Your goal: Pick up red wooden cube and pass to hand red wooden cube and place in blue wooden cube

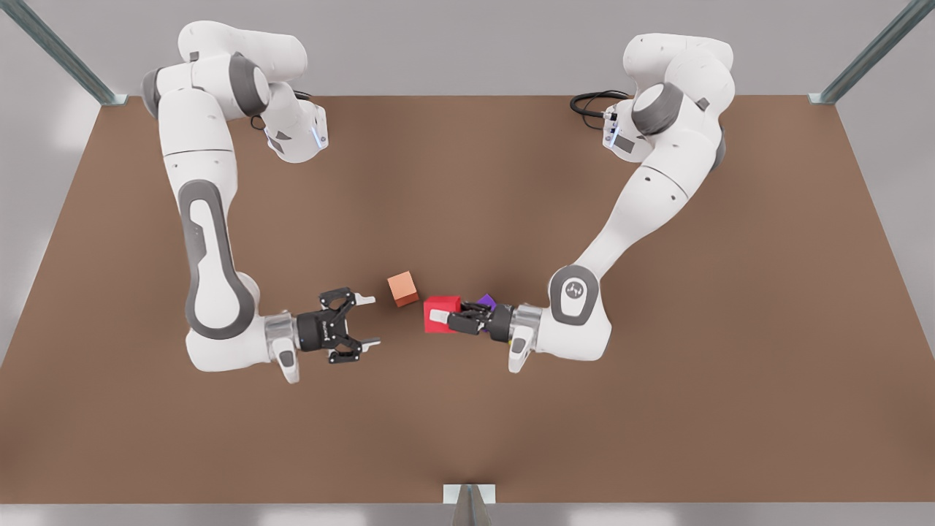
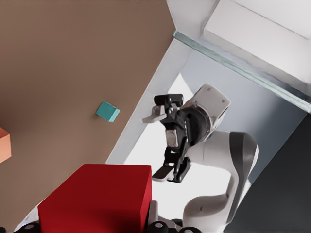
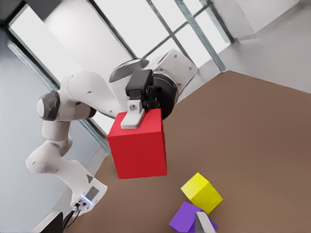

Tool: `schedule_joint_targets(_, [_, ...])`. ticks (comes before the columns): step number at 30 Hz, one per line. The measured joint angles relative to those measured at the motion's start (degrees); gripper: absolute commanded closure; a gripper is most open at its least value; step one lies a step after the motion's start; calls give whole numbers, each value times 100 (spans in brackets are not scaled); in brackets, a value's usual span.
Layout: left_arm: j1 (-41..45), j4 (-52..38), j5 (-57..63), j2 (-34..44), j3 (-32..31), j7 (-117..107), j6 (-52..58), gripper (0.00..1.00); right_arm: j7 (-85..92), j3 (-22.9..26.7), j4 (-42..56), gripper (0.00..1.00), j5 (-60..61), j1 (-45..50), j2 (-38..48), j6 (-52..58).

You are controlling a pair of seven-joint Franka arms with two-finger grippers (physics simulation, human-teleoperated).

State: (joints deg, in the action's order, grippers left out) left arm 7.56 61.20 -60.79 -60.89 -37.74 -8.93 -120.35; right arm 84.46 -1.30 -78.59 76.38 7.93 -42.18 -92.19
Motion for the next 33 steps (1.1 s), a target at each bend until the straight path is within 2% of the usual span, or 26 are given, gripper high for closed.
schedule_joint_targets(14, [51,-19,-110,-56,5,1543,-235,37,2021,0,120,0,888,512,-325,-628])
schedule_joint_targets(33, [46,-104,-125,-125,19,2525,-299,37,3081,0,-6,0,1256,807,-299,-829])
